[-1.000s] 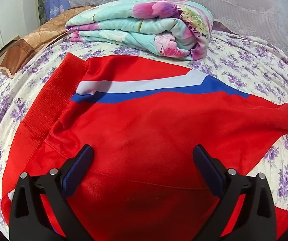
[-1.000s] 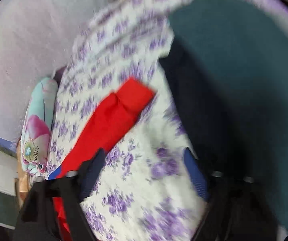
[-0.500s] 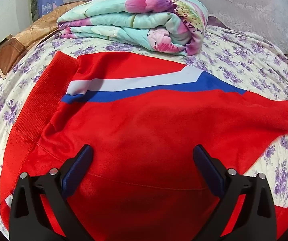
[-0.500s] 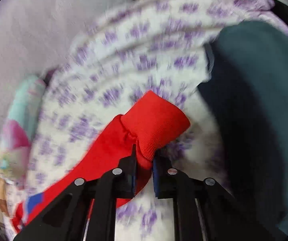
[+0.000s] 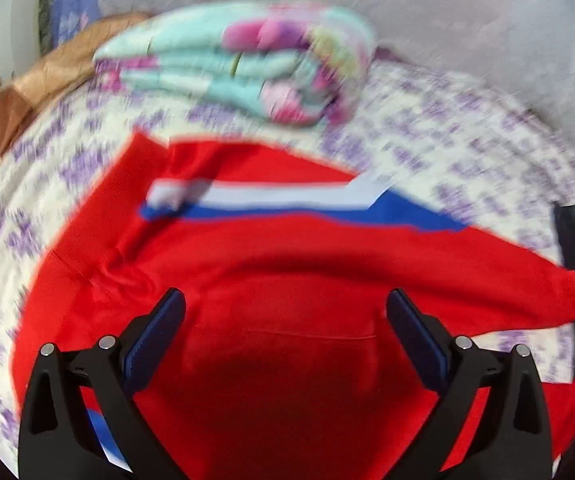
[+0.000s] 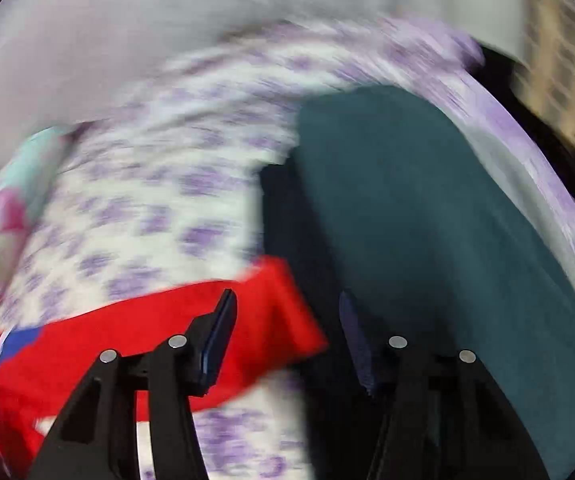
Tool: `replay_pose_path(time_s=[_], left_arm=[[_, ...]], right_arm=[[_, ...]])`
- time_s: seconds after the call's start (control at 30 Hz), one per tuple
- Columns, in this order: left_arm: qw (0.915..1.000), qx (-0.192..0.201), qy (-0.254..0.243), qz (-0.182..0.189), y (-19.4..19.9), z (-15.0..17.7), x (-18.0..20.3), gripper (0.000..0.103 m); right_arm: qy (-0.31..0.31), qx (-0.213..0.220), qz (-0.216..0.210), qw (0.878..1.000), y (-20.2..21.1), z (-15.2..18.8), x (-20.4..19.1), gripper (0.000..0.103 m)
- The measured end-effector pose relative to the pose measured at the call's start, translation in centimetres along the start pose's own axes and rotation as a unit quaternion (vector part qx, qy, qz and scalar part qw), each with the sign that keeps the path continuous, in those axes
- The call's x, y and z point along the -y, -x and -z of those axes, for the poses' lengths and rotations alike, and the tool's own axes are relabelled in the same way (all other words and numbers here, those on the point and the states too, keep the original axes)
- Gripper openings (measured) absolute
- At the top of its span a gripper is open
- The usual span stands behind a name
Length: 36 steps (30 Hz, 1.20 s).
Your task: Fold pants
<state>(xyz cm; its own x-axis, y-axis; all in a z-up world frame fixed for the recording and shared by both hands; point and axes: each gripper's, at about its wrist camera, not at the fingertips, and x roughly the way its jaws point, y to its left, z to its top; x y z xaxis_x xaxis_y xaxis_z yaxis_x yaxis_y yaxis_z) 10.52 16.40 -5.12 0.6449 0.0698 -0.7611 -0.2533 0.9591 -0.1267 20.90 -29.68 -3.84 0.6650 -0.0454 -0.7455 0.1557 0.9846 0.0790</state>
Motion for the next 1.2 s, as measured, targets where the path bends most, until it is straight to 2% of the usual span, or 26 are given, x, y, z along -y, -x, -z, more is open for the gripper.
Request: replay_pose_path(time_s=[0.07, 0.1, 0.13, 0.17, 0.2, 0.23, 0.37, 0.43, 0.5, 0.57, 0.6, 0.7, 0.8, 0.83, 0.87, 0.93, 1.07, 1.2], left_arm=[[0.9993, 0.021, -0.027, -0.012, 1.1, -1.1, 0.2, 0.098], [0.9975, 0.031, -0.054, -0.034, 1.4, -2.0, 0.2, 0.098], [0.9953, 0.037, -0.071, -0.056, 1.3, -2.8, 0.0, 0.098], [0.9912, 0.043, -0.089, -0.088, 0.9, -3.9, -0.4, 0.098], [0.9884, 0.04, -0.1, -0.107, 0.4, -4.8, -0.7, 0.098], [0.9852, 0.029, -0.115, -0.123, -0.7, -6.0, -1.3, 0.098], [0.9783, -0.004, -0.13, -0.161, -3.5, -9.2, -3.7, 0.098], [0.979, -0.039, -0.128, -0.154, -5.6, -10.1, -5.0, 0.095], [0.9779, -0.072, -0.124, -0.153, -7.3, -10.0, -5.8, 0.071], [0.9793, -0.106, -0.113, -0.131, -8.7, -9.7, -6.6, 0.061], [0.9801, -0.116, -0.106, -0.121, -9.3, -9.6, -6.7, 0.06], [0.9786, -0.113, -0.132, -0.11, -9.9, -9.6, -5.6, 0.061], [0.9723, -0.114, -0.167, -0.117, -10.5, -9.0, -4.7, 0.062], [0.9727, -0.113, -0.167, -0.114, -10.4, -9.0, -4.7, 0.057], [0.9735, -0.112, -0.166, -0.111, -10.1, -9.0, -4.9, 0.032], [0.9777, -0.108, -0.154, -0.093, -9.2, -9.2, -5.2, 0.02], [0.9757, -0.085, -0.173, -0.104, -7.1, -9.4, -4.5, 0.017], [0.981, -0.045, -0.137, -0.13, -5.2, -11.7, -5.1, 0.013]], right_arm=[[0.017, -0.022, -0.03, 0.999, -0.5, 0.0, -2.5, 0.054], [0.011, -0.037, -0.049, 0.998, -0.6, 0.3, -3.7, 0.054], [0.0, -0.047, -0.074, 0.996, -0.4, 0.6, -4.7, 0.059], [-0.01, -0.048, -0.101, 0.994, 0.0, 1.0, -5.6, 0.073], [-0.021, -0.041, -0.134, 0.99, 0.9, 1.6, -6.9, 0.08], [-0.025, -0.034, -0.149, 0.988, 1.2, 1.8, -7.8, 0.091], [-0.037, 0.011, -0.166, 0.985, 1.9, 3.9, -9.5, 0.093], [-0.027, 0.014, -0.176, 0.984, 1.3, 4.4, -9.3, 0.093], [-0.016, 0.01, -0.172, 0.985, 0.1, 4.2, -9.2, 0.093], [-0.025, 0.007, -0.165, 0.986, -0.6, 4.0, -8.4, 0.093], [-0.032, 0.003, -0.169, 0.985, -0.9, 3.7, -8.0, 0.093], [-0.045, -0.008, -0.181, 0.982, -1.5, 3.7, -7.3, 0.093], [-0.047, -0.01, -0.18, 0.982, -1.6, 3.7, -7.1, 0.093], [-0.046, -0.009, -0.18, 0.983, -1.5, 3.7, -7.2, 0.093], [-0.044, -0.008, -0.181, 0.983, -1.4, 3.7, -7.2, 0.093], [-0.043, -0.007, -0.178, 0.983, -1.4, 3.8, -7.4, 0.093], [-0.041, -0.021, -0.189, 0.981, -1.6, 4.0, -7.9, 0.093], [-0.032, -0.011, -0.191, 0.981, -1.0, 4.0, -8.3, 0.093]])
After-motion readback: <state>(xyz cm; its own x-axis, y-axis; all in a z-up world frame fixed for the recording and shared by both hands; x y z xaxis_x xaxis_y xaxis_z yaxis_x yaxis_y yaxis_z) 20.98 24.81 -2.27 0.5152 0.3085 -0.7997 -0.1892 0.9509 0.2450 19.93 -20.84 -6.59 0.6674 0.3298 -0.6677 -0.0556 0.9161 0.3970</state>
